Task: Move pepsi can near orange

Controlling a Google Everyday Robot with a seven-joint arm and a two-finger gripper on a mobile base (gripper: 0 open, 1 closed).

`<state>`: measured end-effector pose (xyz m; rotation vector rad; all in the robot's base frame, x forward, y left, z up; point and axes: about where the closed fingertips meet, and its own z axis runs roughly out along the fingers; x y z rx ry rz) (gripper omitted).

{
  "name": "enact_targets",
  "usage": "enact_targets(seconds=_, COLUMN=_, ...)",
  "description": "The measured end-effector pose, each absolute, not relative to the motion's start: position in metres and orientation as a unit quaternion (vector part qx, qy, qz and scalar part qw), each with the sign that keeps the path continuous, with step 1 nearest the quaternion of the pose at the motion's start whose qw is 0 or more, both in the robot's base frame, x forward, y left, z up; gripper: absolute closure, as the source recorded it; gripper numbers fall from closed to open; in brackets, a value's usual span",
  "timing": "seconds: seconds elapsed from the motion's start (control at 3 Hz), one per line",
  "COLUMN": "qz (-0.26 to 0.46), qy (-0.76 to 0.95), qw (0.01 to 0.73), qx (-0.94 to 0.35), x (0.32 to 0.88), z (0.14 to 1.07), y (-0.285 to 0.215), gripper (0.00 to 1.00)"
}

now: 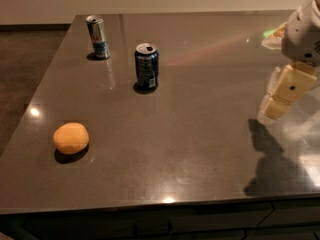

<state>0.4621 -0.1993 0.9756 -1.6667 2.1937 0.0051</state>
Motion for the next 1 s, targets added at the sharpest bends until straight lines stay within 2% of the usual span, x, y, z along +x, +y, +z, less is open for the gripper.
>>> enact_targets(seconds=1.0, qz=0.048, qy=0.797, qw=0.260, qx=-0.543, x=0.561, z=0.948, y=-0.132, gripper=0.00)
